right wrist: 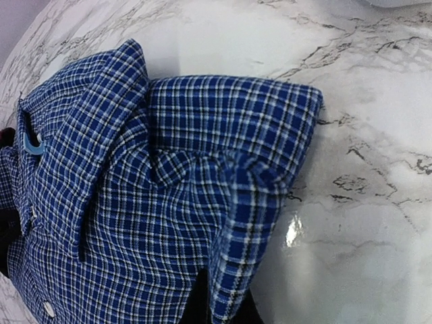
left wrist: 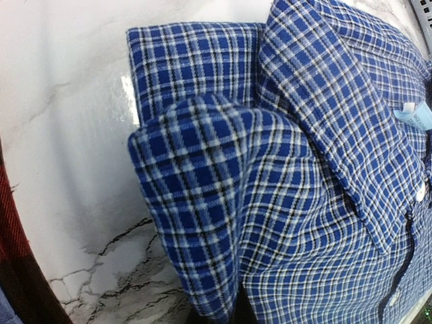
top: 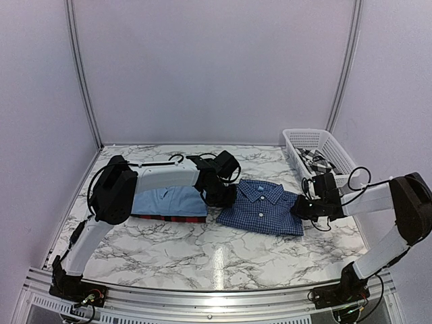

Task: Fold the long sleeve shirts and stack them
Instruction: Pick up the square-folded shirt from the center of the board.

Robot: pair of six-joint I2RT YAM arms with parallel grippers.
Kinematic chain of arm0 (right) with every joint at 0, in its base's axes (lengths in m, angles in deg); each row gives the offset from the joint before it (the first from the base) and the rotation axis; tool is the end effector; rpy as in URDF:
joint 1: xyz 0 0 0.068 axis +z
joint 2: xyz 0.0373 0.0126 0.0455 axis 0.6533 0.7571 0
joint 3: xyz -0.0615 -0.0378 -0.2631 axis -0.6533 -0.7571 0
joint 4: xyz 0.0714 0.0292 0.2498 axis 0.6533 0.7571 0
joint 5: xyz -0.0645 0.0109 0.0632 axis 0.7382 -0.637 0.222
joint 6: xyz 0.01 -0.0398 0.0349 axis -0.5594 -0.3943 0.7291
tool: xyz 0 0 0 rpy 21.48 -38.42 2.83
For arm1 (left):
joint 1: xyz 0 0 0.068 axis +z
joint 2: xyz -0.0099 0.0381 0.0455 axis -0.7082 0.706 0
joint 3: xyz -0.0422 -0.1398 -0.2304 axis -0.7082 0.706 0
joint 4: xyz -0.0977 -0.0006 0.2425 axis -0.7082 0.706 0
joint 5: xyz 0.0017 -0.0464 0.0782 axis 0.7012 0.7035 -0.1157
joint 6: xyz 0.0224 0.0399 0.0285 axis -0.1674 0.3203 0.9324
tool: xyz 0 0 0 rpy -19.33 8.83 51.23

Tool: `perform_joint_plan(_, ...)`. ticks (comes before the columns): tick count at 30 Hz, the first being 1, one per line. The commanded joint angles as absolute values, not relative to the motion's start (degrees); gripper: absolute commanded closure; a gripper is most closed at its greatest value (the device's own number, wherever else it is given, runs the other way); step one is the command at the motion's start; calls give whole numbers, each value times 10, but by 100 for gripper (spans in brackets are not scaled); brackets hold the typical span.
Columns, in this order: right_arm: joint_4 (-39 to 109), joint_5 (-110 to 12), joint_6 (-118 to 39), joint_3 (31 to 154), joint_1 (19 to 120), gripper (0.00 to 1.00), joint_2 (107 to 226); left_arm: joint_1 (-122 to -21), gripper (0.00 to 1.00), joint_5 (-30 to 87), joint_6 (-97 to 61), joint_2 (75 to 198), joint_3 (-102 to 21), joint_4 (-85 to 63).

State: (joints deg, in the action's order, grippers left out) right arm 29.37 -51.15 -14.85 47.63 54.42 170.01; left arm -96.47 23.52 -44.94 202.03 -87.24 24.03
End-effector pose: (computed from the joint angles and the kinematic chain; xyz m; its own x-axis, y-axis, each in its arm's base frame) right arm 0.2511 0.0669 0.1309 -0.8015 0.3350 -0.4954 0.0936 0.8884 0.4494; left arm 0.3336 -0.4210 0.1499 -0.9007 0.1324 -0.4138 0.3070 0.8679 -0.3905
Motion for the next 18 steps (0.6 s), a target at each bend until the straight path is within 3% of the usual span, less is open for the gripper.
perform_joint_plan(1, 330, -505, -145, 502, 558, 100, 1705, -973, 100, 233, -457, 2022, -876, 236)
perform_joint_plan(18, 369, -499, -149, 535, 569, 100, 1685, -972, 100, 239, -454, 2007, -896, 233)
